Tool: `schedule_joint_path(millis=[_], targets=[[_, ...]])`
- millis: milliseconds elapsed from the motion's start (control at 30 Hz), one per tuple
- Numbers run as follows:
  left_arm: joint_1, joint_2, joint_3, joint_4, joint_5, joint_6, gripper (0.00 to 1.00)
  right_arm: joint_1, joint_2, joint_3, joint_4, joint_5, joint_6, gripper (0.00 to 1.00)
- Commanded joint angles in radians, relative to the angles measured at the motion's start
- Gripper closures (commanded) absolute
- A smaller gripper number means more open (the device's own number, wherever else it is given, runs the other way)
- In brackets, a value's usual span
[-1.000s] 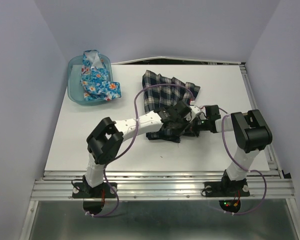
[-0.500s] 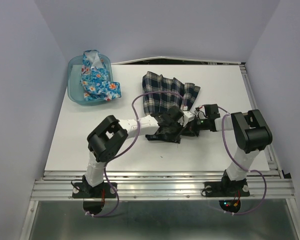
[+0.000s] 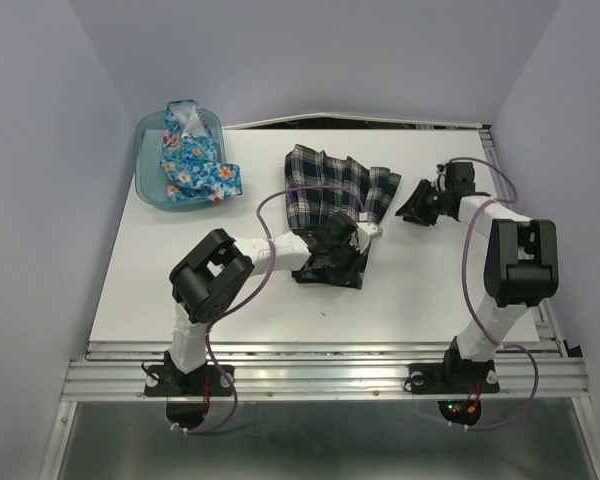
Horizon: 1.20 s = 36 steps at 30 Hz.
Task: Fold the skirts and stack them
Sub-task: Fold the skirt
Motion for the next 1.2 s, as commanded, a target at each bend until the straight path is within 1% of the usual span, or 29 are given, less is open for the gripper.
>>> schedule_joint_path(millis=[0,100,133,167,200,333,400,433,600,733,867,900,1000,1033,1100,1167], targets=[[-0.013,0.003,-0.049,-0.091,0.016,0.004,0.91,0.015,0.072,0.192,0.044,-0.004,-0.012,0.60],[-0.013,0.011,-0.038,-0.097,0.015,0.002,0.87,0.015,0.159,0.312,0.051,-0.038,0.028,0.60],[-0.015,0.014,-0.037,-0.097,0.016,0.002,0.86,0.015,0.207,0.373,0.061,-0.042,0.060,0.59],[-0.015,0.015,-0.034,-0.099,0.018,0.002,0.85,0.015,0.226,0.395,0.080,-0.046,0.091,0.59],[-0.015,0.017,-0.032,-0.099,0.018,0.002,0.84,0.015,0.242,0.410,0.091,-0.044,0.103,0.53],[-0.015,0.017,-0.026,-0.102,0.012,0.001,0.84,0.015,0.337,0.492,0.082,-0.033,0.134,0.50],[-0.015,0.014,-0.027,-0.102,0.016,0.002,0.84,0.015,0.357,0.503,0.078,-0.015,0.143,0.42],[-0.015,0.014,-0.029,-0.102,0.018,0.001,0.84,0.026,0.363,0.506,0.080,-0.012,0.143,0.41],[-0.015,0.014,-0.038,-0.096,0.021,0.001,0.84,0.035,0.407,0.523,0.137,-0.064,0.186,0.41],[-0.015,0.011,-0.041,-0.091,0.015,-0.002,0.84,0.035,0.443,0.553,0.176,-0.104,0.234,0.45],[-0.015,0.011,-0.044,-0.089,0.013,-0.004,0.84,0.035,0.430,0.546,0.216,-0.112,0.269,0.51],[-0.015,0.011,-0.046,-0.089,0.015,-0.005,0.84,0.046,0.424,0.543,0.248,-0.112,0.270,0.51],[-0.015,0.015,-0.043,-0.089,0.016,-0.007,0.84,0.046,0.410,0.541,0.250,-0.112,0.272,0.50],[-0.015,0.015,-0.043,-0.088,0.018,-0.007,0.84,0.057,0.410,0.550,0.241,-0.107,0.261,0.46],[-0.016,0.015,-0.040,-0.088,0.018,-0.008,0.84,0.057,0.420,0.567,0.227,-0.092,0.257,0.42],[-0.015,0.017,-0.040,-0.088,0.018,-0.008,0.84,0.057,0.432,0.582,0.195,-0.095,0.254,0.41]])
